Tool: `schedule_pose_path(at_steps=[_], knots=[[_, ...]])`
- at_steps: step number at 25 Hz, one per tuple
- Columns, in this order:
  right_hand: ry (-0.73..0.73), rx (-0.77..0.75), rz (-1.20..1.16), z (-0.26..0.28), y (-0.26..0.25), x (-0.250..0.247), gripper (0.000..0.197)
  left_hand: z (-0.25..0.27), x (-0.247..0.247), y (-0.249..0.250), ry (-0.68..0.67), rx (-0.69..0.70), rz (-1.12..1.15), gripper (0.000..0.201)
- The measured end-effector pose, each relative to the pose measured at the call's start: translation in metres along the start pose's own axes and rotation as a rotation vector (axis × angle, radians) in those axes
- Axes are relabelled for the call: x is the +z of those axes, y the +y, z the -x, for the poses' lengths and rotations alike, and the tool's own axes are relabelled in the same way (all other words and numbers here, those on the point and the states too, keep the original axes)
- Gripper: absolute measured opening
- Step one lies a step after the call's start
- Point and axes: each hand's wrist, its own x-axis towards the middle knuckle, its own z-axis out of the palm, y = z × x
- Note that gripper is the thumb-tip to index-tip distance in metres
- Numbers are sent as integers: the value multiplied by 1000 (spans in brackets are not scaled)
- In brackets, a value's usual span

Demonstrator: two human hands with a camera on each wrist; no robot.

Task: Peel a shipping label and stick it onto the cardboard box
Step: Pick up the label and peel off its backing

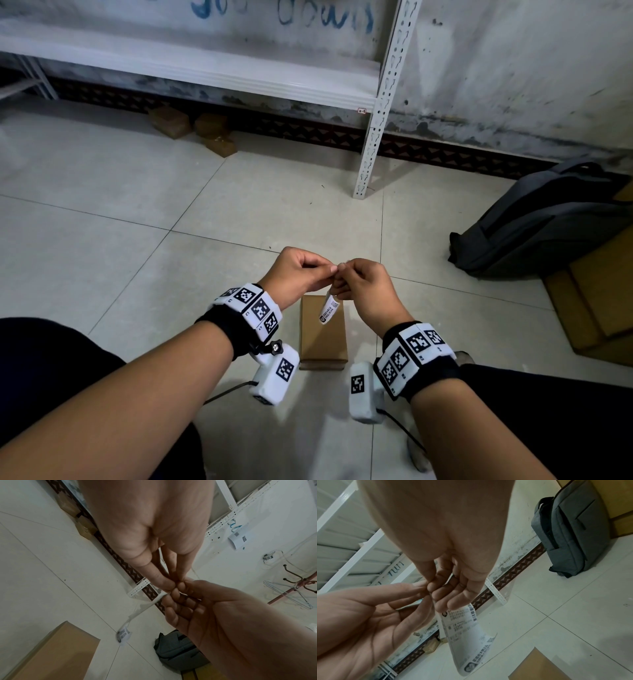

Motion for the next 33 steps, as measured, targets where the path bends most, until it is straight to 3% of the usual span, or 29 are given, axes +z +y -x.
schedule_pose_path(at_steps=[12, 19, 27, 33], knots=[[-5, -118, 155, -2, 8, 0, 20, -1, 2, 1, 50, -27, 7, 22], [9, -106, 136, -2, 8, 2, 16, -6, 3, -5, 69, -16, -87, 15], [6, -97, 143, -1, 10, 0, 18, -3, 0, -4, 19, -92, 110, 12], [5, -119, 178, 0, 9, 1, 16, -2, 2, -6, 37, -67, -31, 19]])
